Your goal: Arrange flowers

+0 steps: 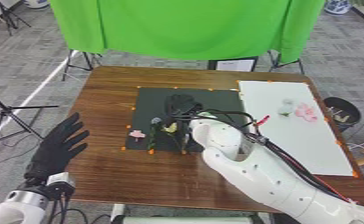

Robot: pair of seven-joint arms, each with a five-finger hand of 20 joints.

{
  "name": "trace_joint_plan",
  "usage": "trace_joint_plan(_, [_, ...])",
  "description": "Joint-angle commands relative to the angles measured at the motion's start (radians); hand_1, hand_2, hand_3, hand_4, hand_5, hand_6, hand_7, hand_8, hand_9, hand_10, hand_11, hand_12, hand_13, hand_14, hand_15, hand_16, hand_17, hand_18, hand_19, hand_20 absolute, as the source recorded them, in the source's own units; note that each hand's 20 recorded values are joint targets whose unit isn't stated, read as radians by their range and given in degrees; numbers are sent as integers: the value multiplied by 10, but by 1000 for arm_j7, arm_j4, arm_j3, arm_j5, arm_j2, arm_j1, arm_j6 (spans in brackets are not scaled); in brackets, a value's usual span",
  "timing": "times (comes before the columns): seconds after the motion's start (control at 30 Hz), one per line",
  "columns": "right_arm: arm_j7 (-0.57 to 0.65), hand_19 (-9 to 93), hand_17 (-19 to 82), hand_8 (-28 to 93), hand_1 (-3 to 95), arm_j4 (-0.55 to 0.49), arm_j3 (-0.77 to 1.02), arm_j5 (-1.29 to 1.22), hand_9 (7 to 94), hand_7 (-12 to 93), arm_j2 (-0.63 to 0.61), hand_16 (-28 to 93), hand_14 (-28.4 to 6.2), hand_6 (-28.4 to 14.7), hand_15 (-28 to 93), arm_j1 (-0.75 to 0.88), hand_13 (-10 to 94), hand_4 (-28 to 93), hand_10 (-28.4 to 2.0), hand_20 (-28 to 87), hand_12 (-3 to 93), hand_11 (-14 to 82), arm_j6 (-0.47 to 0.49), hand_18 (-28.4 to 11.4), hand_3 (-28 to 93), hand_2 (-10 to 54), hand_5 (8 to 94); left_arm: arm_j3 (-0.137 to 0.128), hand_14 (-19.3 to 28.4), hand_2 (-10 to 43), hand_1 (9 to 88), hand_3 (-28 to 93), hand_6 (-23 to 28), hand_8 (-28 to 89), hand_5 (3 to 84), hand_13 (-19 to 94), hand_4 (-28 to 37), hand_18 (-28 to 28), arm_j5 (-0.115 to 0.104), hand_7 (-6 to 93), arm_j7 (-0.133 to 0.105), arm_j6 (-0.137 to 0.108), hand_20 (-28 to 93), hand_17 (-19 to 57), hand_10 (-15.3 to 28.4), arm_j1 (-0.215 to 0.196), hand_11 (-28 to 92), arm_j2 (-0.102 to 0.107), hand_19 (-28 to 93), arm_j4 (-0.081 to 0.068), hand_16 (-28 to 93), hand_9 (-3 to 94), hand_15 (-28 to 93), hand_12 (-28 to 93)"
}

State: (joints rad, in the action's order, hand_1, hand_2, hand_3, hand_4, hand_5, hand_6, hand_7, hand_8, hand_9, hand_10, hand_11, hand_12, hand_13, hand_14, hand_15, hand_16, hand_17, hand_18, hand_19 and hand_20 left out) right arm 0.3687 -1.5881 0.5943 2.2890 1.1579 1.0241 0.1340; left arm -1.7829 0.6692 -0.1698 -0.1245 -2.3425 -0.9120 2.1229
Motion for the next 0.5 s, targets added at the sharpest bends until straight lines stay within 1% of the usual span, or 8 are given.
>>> trace_joint_plan(0.03, [16, 848, 292, -160, 305, -67, 94, 12, 590, 372, -32, 315, -77, -17, 736, 28, 593, -283, -116, 568, 299, 416, -52, -199, 862, -95, 530, 0, 135, -11, 258, 694, 29, -91, 233, 136, -250, 214, 4, 174, 6, 10, 106, -140, 104, -8, 145, -7, 355, 0, 42, 175, 240, 201])
trace_joint_plan(0.17, [52, 848, 267, -157, 272, -108, 175, -23, 470, 372, -111, 297, -95, -38, 744, 42, 517, -283, -131, 571, 302, 440, -77, -202, 869, -95, 449, -2, 135, -11, 257, 695, 29, -91, 233, 136, -250, 214, 4, 174, 2, 2, 106, -140, 105, -14, 145, -14, 355, 5, 42, 175, 241, 201])
trace_joint_plan(0.27, [104, 805, 214, -159, 261, -102, 229, -27, 374, 374, -195, 229, -118, -39, 743, 55, 421, -283, -141, 559, 285, 395, -91, -204, 888, -95, 368, -6, 135, -10, 258, 694, 29, -91, 233, 137, -251, 213, 4, 174, 2, 1, 105, -140, 104, -20, 144, -21, 354, 8, 43, 175, 242, 201])
trace_joint_plan(0.33, [152, 783, 190, -160, 271, -95, 275, -42, 306, 356, -245, 196, -127, -38, 729, 76, 352, -280, -154, 549, 270, 327, -77, -204, 904, -95, 296, -12, 135, -10, 258, 694, 29, -91, 233, 137, -251, 213, 4, 174, -4, -1, 106, -140, 104, -30, 144, -26, 355, 13, 42, 175, 242, 202])
trace_joint_plan(0.37, [169, 778, 183, -154, 275, -89, 314, -52, 285, 342, -262, 183, -130, -33, 729, 101, 334, -279, -156, 545, 268, 302, -77, -202, 909, -95, 263, -9, 135, -10, 258, 695, 29, -91, 233, 137, -251, 214, 4, 175, -5, -4, 106, -140, 104, -27, 145, -23, 355, 12, 42, 175, 243, 202])
trace_joint_plan(0.43, [226, 775, 179, -152, 305, -86, 364, -142, 258, 278, -295, 168, -130, -2, 724, 131, 322, -278, -167, 539, 242, 202, -86, -200, 917, -95, 195, -10, 135, -10, 257, 695, 29, -91, 233, 137, -250, 214, 3, 174, -6, -10, 105, -140, 105, -28, 144, -22, 355, 11, 42, 175, 243, 201])
trace_joint_plan(0.47, [239, 772, 183, -149, 316, -87, 398, -156, 255, 248, -299, 159, -128, 8, 712, 155, 332, -279, -173, 534, 232, 162, -59, -200, 917, -95, 174, -19, 135, -10, 257, 695, 28, -91, 233, 137, -250, 213, 3, 174, -4, -8, 105, -140, 105, -39, 145, -25, 355, 16, 42, 175, 243, 201])
trace_joint_plan(0.5, [249, 771, 189, -144, 323, -86, 409, -141, 254, 230, -319, 152, -127, 17, 698, 171, 346, -280, -180, 530, 225, 128, -66, -202, 916, -95, 157, -19, 136, -9, 258, 695, 29, -91, 233, 137, -250, 214, 3, 174, -6, -7, 106, -140, 105, -40, 144, -28, 355, 15, 42, 175, 245, 201])
